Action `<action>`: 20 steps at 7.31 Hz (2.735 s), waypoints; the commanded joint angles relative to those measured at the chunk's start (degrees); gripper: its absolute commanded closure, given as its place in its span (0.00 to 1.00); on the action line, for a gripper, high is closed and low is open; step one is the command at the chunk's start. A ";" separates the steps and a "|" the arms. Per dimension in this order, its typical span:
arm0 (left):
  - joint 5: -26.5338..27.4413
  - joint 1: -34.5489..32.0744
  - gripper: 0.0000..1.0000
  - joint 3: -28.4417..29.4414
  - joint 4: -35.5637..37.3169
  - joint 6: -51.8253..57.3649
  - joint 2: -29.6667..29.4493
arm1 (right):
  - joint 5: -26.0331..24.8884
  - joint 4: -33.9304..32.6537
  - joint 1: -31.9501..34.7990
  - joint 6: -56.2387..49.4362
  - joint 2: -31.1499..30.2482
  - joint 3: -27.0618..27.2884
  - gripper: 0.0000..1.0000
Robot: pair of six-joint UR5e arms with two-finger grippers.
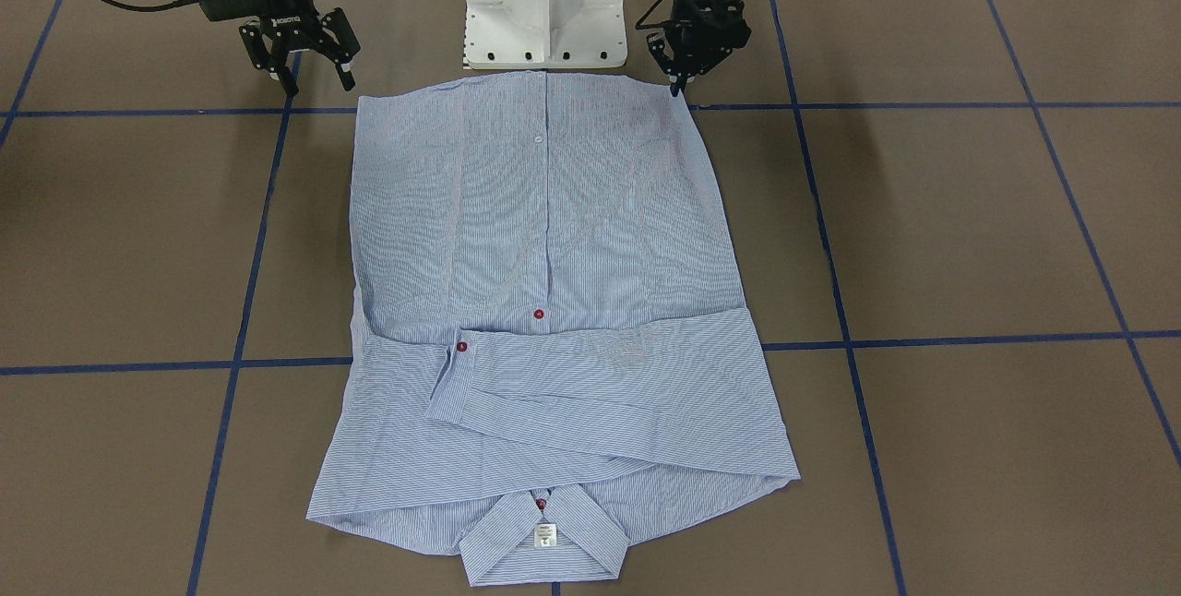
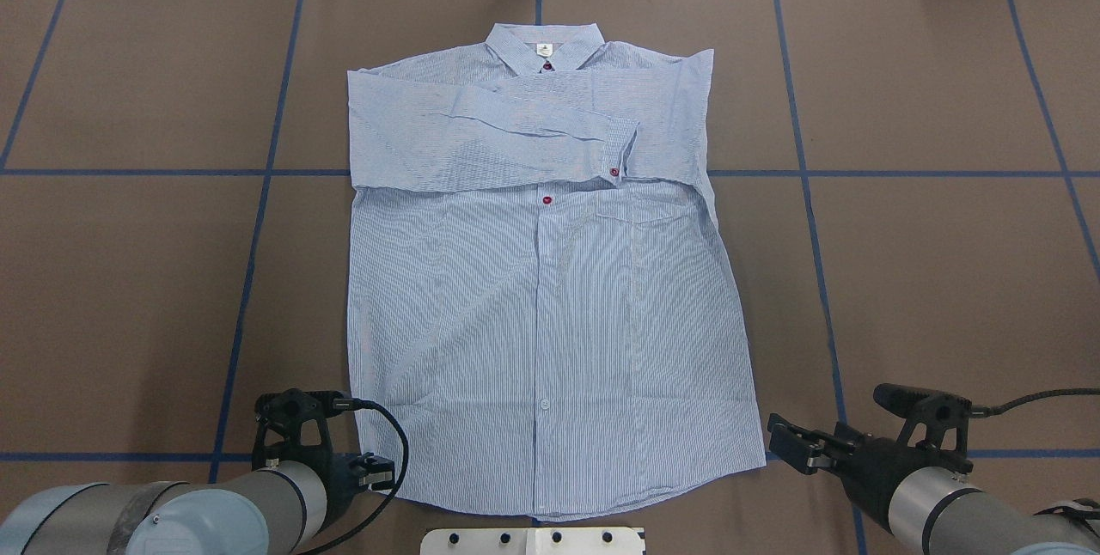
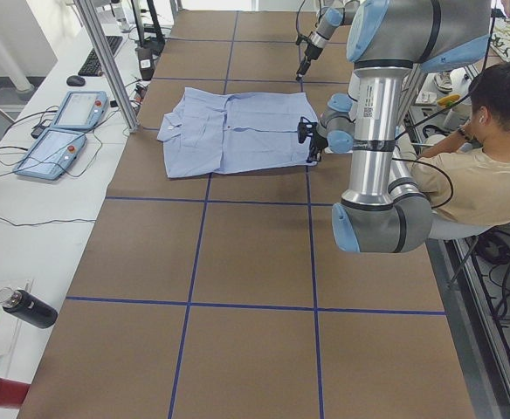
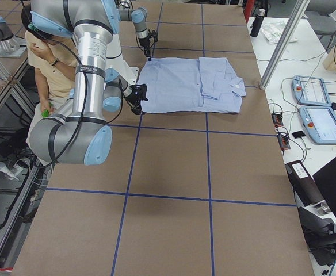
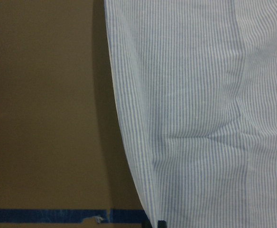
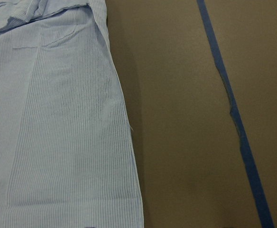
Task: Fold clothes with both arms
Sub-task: 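Close both grippers on the hem corners nearest the robot, then lift the hem with both grippers and fold it toward the collar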
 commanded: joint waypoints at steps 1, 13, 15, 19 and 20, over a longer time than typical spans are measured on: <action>0.43 0.04 1.00 -0.09 -0.82 -1.66 0.03 | -2.48 0.30 -3.05 3.89 0.31 -2.11 0.45; 2.19 0.22 1.00 -0.27 -0.64 -1.94 -0.06 | -6.71 -6.65 -5.62 10.32 9.28 -6.44 1.00; 1.58 -0.39 1.00 -6.71 0.23 -0.80 1.07 | -6.27 -6.91 -5.44 9.97 3.79 3.44 1.00; -9.47 -0.66 1.00 -29.75 14.35 -0.35 4.51 | 5.20 -24.97 -5.97 9.97 0.40 27.26 1.00; -10.89 -0.75 1.00 -31.02 14.91 -0.35 4.34 | 5.85 -29.10 -6.23 9.79 1.45 31.06 1.00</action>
